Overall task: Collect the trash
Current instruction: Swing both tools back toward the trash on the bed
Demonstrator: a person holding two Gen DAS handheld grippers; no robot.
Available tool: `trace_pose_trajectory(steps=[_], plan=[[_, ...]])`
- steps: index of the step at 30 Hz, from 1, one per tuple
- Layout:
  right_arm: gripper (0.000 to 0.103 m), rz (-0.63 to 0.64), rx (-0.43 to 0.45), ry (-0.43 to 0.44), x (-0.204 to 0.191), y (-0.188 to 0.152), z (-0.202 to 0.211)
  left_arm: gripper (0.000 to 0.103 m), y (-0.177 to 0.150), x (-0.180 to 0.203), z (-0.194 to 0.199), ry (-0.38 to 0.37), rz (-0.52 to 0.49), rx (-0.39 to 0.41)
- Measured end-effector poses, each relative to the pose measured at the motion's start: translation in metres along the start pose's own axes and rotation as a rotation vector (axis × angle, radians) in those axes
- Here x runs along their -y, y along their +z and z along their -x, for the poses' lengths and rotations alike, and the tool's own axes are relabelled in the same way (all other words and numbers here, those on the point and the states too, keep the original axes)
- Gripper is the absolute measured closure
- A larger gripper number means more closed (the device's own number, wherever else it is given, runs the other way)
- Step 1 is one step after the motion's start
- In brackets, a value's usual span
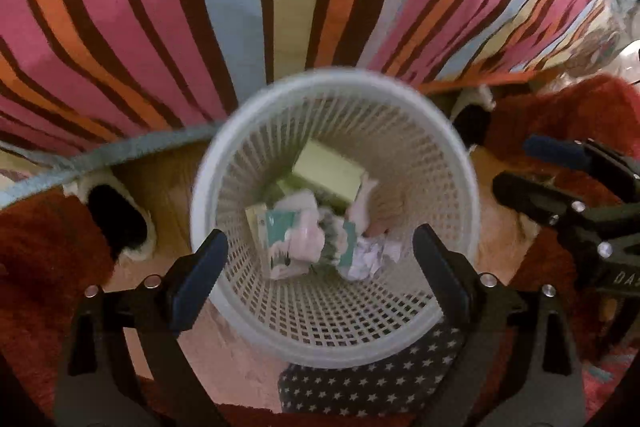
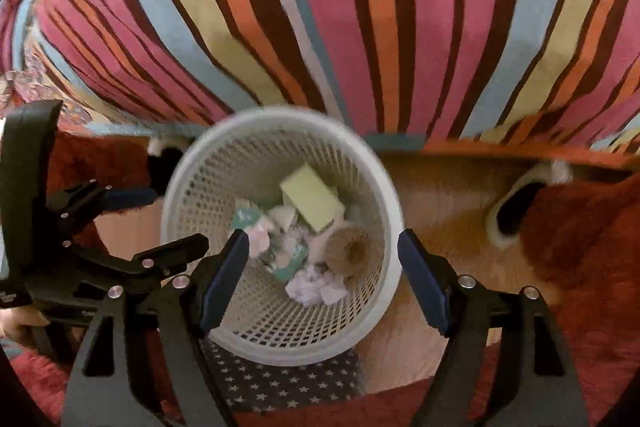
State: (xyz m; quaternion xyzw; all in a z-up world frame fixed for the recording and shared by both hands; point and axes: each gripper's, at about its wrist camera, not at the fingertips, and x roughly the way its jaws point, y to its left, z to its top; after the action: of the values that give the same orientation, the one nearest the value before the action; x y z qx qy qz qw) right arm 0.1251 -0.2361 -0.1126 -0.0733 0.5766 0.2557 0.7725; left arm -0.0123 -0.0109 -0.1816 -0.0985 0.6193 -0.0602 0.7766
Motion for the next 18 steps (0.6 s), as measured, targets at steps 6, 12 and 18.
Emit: trace_pose_trajectory(steps=[6, 12, 18], plan=[[0.028, 0.153, 0.358, -0.053, -0.009, 0.055, 0.113, 0.012, 0.041, 0.001, 0.116, -0.017, -0.061, 0.256], [0.015, 0.307, 0.661, -0.14, -0.01, 0.176, 0.168, 0.012, 0.161, -0.019, 0.217, 0.053, -0.091, 0.533], [0.015, 0.411, 0.712, -0.192, -0.014, 0.317, 0.146, 0.012, 0.335, -0.059, 0.227, 0.161, -0.044, 0.617]])
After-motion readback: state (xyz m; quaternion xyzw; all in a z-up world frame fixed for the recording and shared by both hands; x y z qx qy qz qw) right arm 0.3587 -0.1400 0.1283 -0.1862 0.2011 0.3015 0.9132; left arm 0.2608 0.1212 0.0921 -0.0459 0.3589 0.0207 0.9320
